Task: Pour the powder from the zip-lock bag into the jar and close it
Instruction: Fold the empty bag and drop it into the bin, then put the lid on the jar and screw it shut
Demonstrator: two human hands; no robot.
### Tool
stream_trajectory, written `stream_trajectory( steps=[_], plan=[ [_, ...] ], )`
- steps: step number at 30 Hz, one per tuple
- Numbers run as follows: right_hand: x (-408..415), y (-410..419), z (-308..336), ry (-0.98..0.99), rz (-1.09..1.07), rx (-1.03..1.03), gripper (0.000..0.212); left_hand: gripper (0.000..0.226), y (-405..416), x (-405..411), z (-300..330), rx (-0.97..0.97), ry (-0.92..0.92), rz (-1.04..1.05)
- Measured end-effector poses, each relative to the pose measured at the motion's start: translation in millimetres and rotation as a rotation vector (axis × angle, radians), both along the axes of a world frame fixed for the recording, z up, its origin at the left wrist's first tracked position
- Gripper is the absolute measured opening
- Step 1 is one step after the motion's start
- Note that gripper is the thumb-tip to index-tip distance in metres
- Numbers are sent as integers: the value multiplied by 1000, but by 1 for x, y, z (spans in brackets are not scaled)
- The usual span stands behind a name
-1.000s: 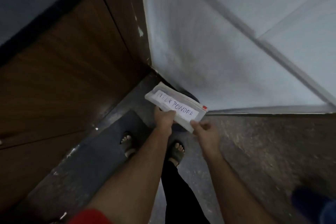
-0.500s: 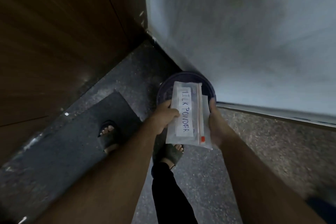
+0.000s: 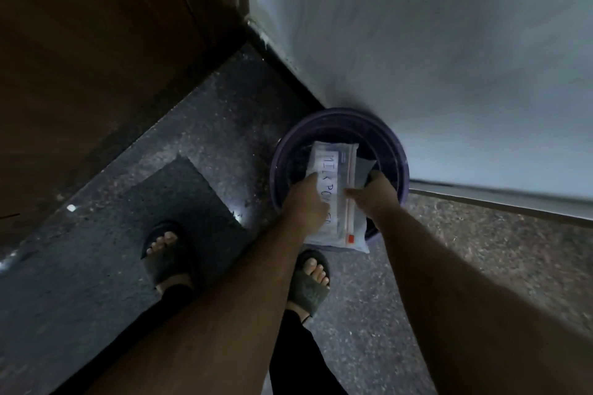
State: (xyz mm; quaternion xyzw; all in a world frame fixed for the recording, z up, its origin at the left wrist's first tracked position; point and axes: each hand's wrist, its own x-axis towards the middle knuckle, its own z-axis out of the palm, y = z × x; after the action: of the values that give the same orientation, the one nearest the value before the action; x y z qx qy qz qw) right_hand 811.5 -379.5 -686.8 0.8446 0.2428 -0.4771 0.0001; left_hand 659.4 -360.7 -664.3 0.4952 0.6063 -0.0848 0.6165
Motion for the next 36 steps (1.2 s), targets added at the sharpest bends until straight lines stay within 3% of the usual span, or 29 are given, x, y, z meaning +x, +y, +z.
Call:
stream_trajectory(
  steps=[6,15,19,25,36],
  plan=[
    [-15,-22,55,-124,211,57,60,57,-19,-28,55,113,4,-53],
    [-65,-6,258,-57,489,110,56,61,3,-95,265,223,100,-210],
    [-91,13,371,-25,628,257,51,61,17,-132,382,360,160,-208],
    [-141,49,510,-48,765,479,61,62,23,-181,521,597,236,-142],
    [-261,137,674,-156,1020,1015,63,55,69,-303,660,1091,391,80]
  ],
)
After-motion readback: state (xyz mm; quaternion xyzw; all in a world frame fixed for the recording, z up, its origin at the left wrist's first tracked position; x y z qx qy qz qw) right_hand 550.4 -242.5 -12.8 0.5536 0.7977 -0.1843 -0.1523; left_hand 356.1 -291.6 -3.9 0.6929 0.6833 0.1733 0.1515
